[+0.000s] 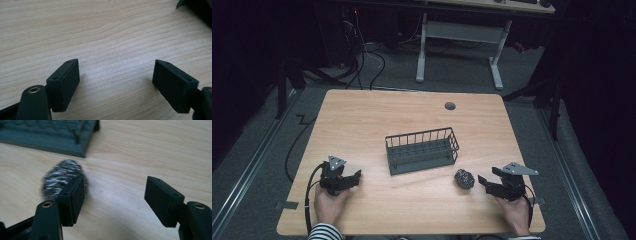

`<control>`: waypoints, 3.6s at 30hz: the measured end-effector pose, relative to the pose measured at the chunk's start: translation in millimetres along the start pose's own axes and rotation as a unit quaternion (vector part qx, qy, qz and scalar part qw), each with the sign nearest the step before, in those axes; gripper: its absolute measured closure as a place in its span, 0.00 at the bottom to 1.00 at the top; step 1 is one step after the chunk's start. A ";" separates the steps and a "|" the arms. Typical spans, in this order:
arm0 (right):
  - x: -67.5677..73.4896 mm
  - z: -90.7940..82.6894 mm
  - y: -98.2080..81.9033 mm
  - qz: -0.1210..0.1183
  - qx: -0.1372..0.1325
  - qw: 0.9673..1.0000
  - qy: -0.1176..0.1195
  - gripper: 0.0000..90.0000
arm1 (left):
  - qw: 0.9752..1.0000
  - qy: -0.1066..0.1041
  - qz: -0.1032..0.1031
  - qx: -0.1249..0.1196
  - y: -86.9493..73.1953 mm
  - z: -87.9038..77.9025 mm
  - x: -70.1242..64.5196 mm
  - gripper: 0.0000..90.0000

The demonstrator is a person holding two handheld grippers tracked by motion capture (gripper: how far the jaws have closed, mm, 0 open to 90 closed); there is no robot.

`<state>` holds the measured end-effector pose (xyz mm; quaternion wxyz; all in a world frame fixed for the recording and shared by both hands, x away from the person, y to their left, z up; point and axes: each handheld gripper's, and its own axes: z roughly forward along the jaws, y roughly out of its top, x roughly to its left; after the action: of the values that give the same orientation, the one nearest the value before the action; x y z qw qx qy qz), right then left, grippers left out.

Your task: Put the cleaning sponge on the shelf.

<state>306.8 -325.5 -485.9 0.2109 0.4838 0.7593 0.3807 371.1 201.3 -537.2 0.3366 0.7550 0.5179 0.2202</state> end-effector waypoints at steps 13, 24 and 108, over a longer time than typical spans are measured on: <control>41.3 6.4 17.8 -0.053 0.008 0.998 0.042 0.30 | 1.000 0.002 0.002 0.001 0.0 -0.1 -0.3 0.24; 43.7 37.1 26.7 -0.067 0.050 0.995 0.044 0.29 | 1.000 0.001 -0.001 -0.001 0.1 0.1 0.1 0.25; 64.6 79.4 154.6 -0.080 0.005 0.993 0.091 0.57 | 1.000 0.006 -0.005 -0.002 0.3 0.0 1.0 0.27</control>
<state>421.7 -200.5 -411.2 0.1685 0.3858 0.8136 0.4010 371.7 202.1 -537.0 0.3359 0.7503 0.5236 0.2236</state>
